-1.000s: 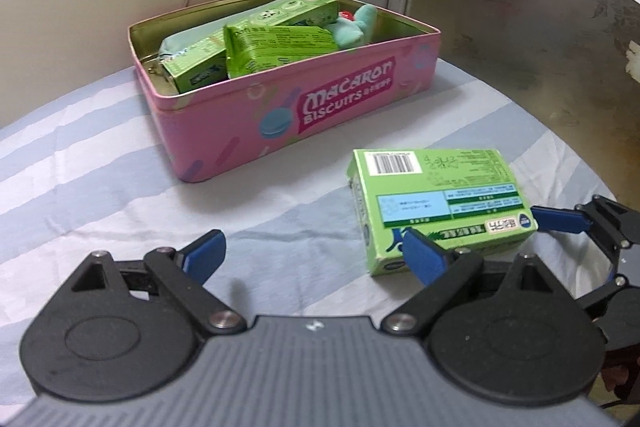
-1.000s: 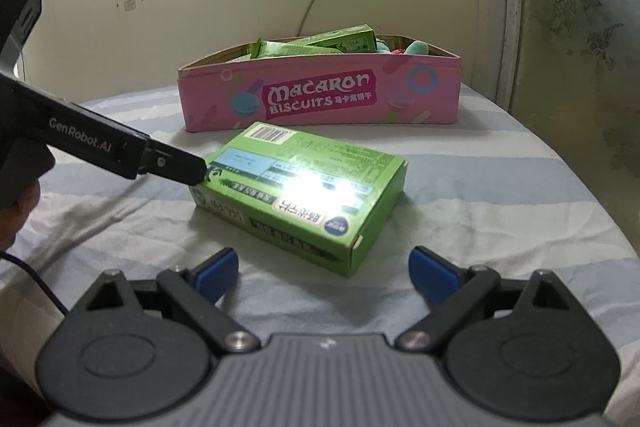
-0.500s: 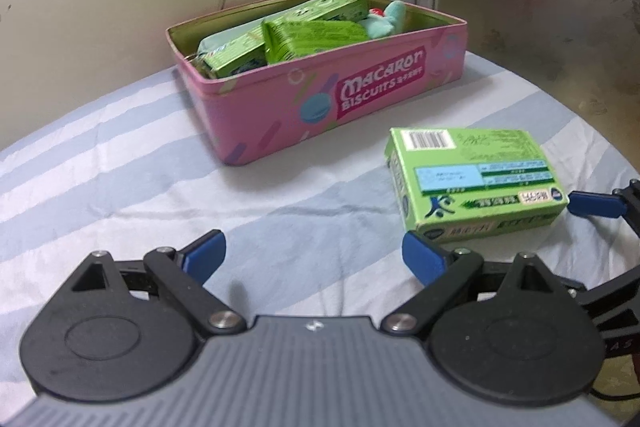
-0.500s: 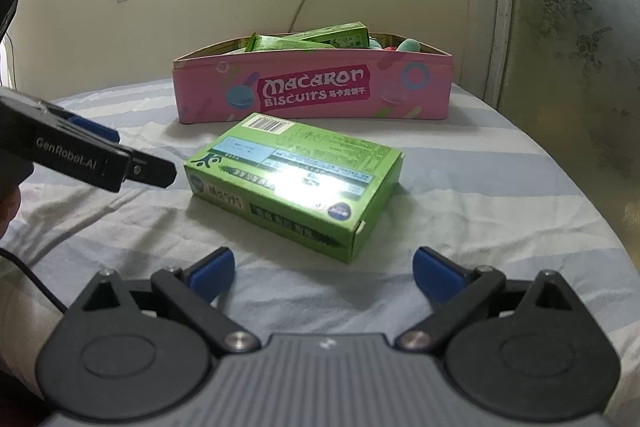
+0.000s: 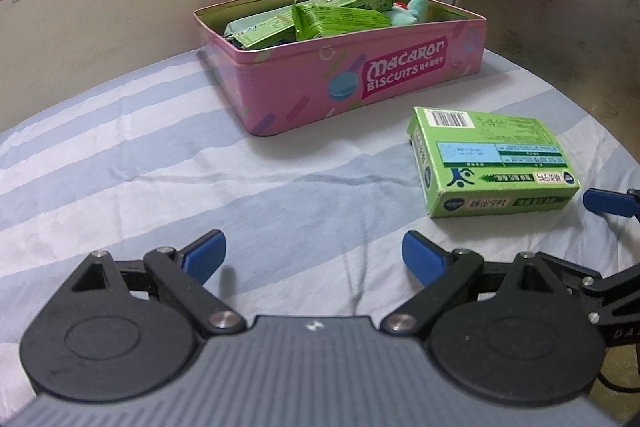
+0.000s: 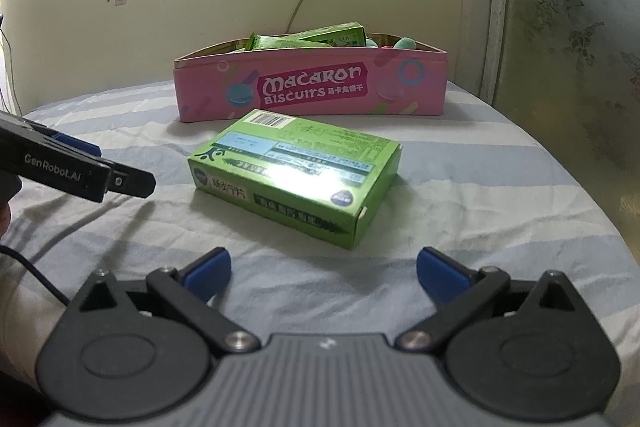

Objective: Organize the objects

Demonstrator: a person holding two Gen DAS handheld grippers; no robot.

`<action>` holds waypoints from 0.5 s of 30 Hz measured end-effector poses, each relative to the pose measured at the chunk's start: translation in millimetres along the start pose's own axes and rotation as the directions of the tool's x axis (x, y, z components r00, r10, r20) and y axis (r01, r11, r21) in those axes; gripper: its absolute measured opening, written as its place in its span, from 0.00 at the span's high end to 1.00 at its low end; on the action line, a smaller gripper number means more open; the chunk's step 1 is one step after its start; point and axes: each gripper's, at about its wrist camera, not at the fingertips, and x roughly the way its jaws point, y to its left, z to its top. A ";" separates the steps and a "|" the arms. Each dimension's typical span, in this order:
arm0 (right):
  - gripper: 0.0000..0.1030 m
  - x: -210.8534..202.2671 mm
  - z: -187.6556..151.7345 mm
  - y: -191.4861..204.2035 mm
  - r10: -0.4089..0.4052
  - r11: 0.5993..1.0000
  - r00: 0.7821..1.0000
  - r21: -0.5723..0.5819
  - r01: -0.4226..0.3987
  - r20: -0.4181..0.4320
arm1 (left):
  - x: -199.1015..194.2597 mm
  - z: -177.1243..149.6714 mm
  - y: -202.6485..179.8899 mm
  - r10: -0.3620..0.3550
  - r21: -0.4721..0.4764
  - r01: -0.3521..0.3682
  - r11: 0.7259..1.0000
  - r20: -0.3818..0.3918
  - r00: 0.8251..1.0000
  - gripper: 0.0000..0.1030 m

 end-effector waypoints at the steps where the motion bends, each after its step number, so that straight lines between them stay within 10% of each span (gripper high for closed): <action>1: 0.00 -0.4 -0.8 -0.2 0.000 1.000 1.000 0.001 0.000 0.005 | -0.7 -0.9 0.5 0.002 -0.001 -0.002 1.000 0.000 1.000 0.06; 15: 0.00 -2.9 -8.9 0.7 0.001 1.000 0.999 -0.001 -0.001 0.051 | -3.4 -10.5 6.3 0.038 -0.025 -0.038 0.999 -0.018 0.999 0.02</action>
